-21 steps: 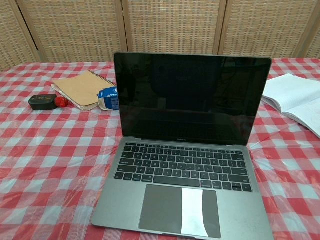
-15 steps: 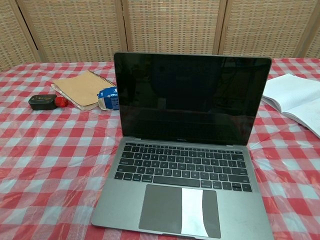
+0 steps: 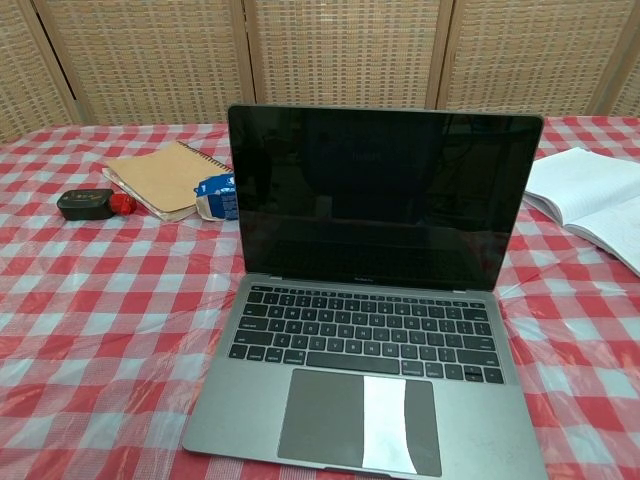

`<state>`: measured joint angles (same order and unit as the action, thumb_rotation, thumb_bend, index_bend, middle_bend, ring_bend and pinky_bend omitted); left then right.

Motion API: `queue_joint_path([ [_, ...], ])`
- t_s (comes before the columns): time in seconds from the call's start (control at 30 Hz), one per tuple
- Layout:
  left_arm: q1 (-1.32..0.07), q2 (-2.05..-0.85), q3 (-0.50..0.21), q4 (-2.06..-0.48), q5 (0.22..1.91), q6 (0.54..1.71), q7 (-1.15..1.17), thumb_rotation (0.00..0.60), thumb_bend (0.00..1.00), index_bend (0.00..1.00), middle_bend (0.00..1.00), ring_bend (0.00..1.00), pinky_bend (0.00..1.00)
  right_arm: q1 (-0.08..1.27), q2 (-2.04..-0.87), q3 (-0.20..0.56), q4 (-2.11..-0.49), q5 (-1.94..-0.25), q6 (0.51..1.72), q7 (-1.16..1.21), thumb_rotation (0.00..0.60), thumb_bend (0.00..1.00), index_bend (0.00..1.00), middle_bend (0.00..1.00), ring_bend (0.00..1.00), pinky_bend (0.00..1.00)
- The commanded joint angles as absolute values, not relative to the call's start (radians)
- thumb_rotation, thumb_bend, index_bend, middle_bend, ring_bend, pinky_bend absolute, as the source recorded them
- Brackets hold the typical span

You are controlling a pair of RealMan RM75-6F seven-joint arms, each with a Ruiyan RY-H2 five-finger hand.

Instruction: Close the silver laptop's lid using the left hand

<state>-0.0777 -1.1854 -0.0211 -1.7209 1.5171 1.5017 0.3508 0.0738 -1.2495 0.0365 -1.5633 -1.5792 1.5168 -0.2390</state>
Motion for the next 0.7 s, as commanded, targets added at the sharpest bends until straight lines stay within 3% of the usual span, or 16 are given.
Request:
queue_joint_path([
  [0.03, -0.078, -1.185, -0.020, -1.724, 1.514, 1.499, 0.357, 0.600, 0.00, 0.00, 0.00, 0.00, 0.00, 0.074, -1.249, 0.037, -1.562, -1.580, 1.518, -0.239, 0.600, 0.42, 0.00, 0.00, 0.00, 0.00],
  [0.7, -0.084, -1.173, -0.013, -1.742, 1.513, 1.479, 0.362, 0.600, 0.00, 0.00, 0.00, 0.00, 0.00, 0.072, -1.251, 0.040, -1.565, -1.571, 1.517, -0.236, 0.600, 0.43, 0.00, 0.00, 0.00, 0.00],
])
